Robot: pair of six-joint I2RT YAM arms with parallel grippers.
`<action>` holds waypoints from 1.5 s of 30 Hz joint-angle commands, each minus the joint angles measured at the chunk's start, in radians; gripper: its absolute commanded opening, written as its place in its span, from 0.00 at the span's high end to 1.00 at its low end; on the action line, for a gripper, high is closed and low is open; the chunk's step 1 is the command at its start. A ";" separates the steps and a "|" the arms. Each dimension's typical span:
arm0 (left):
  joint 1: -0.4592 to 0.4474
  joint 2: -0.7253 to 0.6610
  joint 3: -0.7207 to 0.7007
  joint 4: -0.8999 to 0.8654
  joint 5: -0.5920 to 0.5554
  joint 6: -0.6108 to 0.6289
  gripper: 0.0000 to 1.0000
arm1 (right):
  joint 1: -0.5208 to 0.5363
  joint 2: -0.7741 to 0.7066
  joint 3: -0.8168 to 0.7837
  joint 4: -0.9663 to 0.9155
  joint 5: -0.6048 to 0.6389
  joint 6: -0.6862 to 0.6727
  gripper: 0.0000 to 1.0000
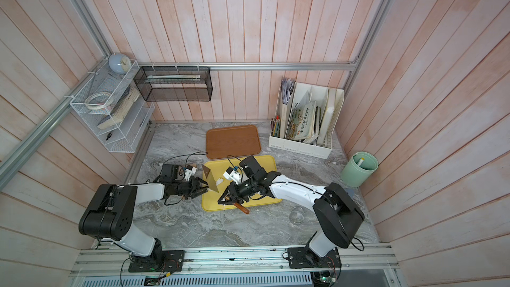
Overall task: Roll out the dumpling wrappers from the dough
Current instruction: Place the dumpling wrapper on the work surface.
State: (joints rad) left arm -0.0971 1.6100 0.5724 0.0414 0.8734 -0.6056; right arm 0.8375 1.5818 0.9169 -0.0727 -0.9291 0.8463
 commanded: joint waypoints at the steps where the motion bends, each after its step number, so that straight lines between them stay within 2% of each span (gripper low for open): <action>1: 0.007 0.003 0.008 -0.024 -0.043 0.017 0.53 | 0.019 0.015 -0.040 0.191 -0.083 0.106 1.00; 5: 0.007 -0.002 0.008 -0.028 -0.046 0.021 0.53 | 0.023 0.031 -0.152 0.440 -0.128 0.288 1.00; 11: 0.006 -0.012 0.007 -0.020 -0.052 0.015 0.53 | 0.054 0.084 -0.230 0.606 -0.120 0.407 1.00; 17: 0.008 -0.059 0.006 -0.015 -0.061 -0.010 0.53 | 0.045 0.114 -0.319 0.685 -0.074 0.463 1.00; 22: 0.010 -0.133 0.007 -0.002 -0.069 -0.061 0.50 | 0.026 0.112 -0.349 0.677 -0.057 0.450 1.00; 25: 0.016 -0.184 -0.003 -0.023 -0.129 -0.073 0.50 | 0.025 0.072 -0.284 0.520 -0.027 0.346 1.00; 27: 0.019 -0.234 -0.025 -0.018 -0.189 -0.089 0.57 | 0.025 0.022 -0.192 0.335 0.011 0.218 1.00; 28: 0.018 -0.252 -0.041 0.014 -0.189 -0.110 0.65 | 0.022 0.004 -0.158 0.268 0.027 0.169 1.00; 30: 0.017 -0.266 -0.093 0.158 -0.120 -0.185 0.90 | 0.012 -0.024 -0.118 0.209 0.028 0.134 1.00; 32: 0.002 -0.262 -0.101 0.215 -0.091 -0.221 1.00 | 0.001 -0.031 -0.121 0.205 0.020 0.133 1.00; 36: -0.076 -0.238 -0.082 0.189 -0.139 -0.204 1.00 | -0.012 -0.035 -0.151 0.266 0.010 0.163 1.00; 40: -0.081 -0.223 -0.108 0.211 -0.157 -0.213 1.00 | -0.018 -0.065 -0.118 0.227 0.022 0.130 1.00; 41: -0.079 -0.231 -0.104 0.194 -0.172 -0.206 1.00 | -0.030 -0.083 -0.091 0.154 0.043 0.090 1.00; 43: -0.076 -0.253 -0.085 0.145 -0.208 -0.191 0.91 | -0.064 -0.122 -0.035 -0.030 0.096 -0.007 1.00; 45: -0.072 -0.289 -0.053 0.079 -0.255 -0.158 0.74 | -0.100 -0.150 0.068 -0.372 0.257 -0.177 1.00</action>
State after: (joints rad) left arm -0.1764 1.3663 0.4839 0.1856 0.6922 -0.8001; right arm 0.7826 1.4998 0.8627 -0.0937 -0.8345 0.8909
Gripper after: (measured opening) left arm 0.222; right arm 0.261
